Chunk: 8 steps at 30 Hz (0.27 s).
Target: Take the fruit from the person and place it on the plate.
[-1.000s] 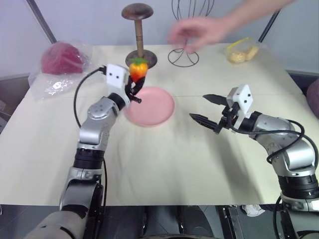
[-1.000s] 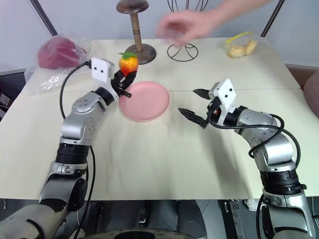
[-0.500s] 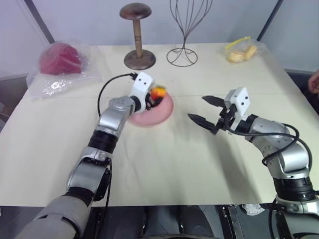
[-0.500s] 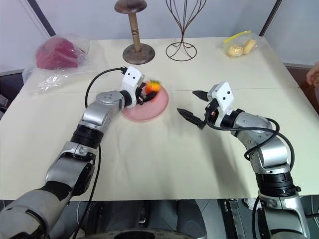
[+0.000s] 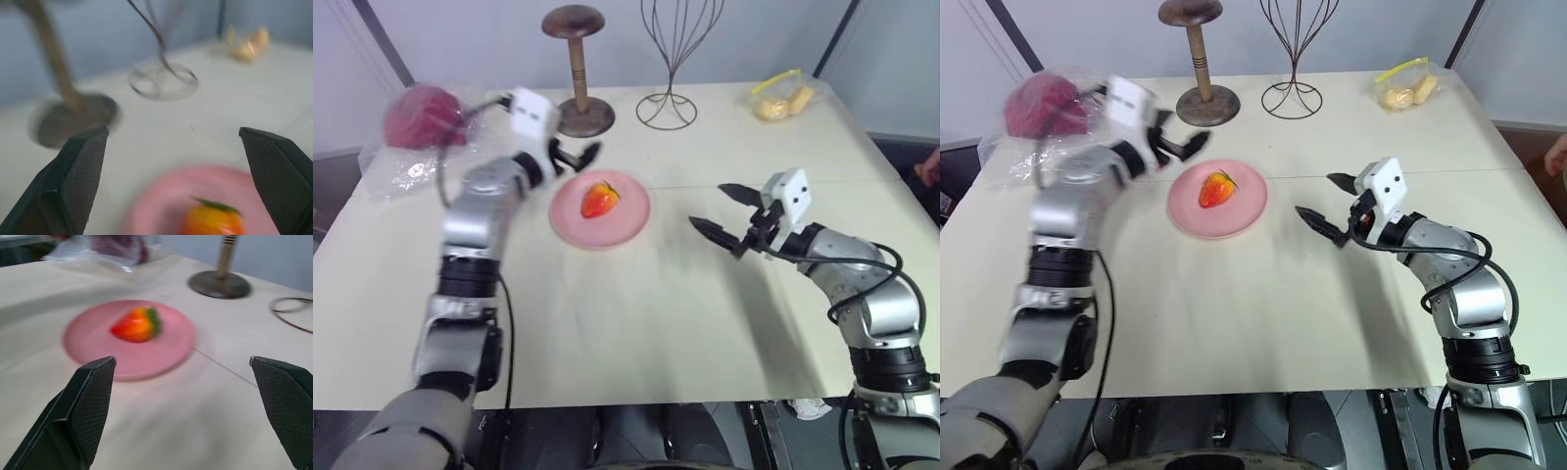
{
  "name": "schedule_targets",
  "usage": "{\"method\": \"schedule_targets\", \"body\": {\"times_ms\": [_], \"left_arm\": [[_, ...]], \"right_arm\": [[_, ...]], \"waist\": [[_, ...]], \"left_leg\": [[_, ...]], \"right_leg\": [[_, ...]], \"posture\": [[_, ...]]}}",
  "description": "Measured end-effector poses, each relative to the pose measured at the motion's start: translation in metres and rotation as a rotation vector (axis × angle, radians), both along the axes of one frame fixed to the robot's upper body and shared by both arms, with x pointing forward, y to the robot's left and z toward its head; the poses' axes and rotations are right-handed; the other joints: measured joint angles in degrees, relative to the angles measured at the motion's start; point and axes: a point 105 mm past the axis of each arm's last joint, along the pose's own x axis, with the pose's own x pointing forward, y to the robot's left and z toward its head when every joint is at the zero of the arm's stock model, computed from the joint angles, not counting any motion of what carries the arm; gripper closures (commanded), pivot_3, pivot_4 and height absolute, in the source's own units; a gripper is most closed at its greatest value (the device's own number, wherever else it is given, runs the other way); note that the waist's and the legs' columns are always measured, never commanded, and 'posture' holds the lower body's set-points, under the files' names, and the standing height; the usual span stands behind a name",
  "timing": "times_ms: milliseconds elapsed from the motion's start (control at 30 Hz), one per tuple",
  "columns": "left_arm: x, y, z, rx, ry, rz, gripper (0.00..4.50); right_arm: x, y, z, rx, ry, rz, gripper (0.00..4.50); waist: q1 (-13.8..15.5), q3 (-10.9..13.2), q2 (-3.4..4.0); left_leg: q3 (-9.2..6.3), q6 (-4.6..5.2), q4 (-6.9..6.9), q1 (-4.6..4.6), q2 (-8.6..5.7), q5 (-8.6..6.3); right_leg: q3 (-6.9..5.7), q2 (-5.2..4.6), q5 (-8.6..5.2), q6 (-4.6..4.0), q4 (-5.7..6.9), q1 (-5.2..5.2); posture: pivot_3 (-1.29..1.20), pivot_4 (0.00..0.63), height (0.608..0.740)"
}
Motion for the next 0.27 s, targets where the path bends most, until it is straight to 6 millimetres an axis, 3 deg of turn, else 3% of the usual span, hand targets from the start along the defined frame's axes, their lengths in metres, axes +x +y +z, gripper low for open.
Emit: {"method": "schedule_targets", "body": {"times_ms": [133,267], "left_arm": [[-0.025,0.041,-0.028,-0.034,0.076,0.065,0.03],[-0.050,0.059,-0.041,-0.065,0.094,0.108,0.03]], "right_arm": [[0.011,-0.012,0.004,0.018,-0.024,-0.057,0.00],[0.017,-0.012,0.006,0.027,-0.048,-0.064,0.00]], "waist": [[0.6,0.0,-0.03],[1.0,0.0,-0.05]], "left_leg": [[-0.01,0.00,0.07,-0.01,-0.02,0.00],[-0.06,0.01,0.11,-0.02,-0.06,-0.01]], "right_leg": [[-0.01,-0.03,0.00,0.00,-0.01,0.04],[-0.03,-0.08,0.00,0.00,-0.03,0.12]], "posture": [[0.00,0.150,0.740],[0.00,0.150,0.740]]}}
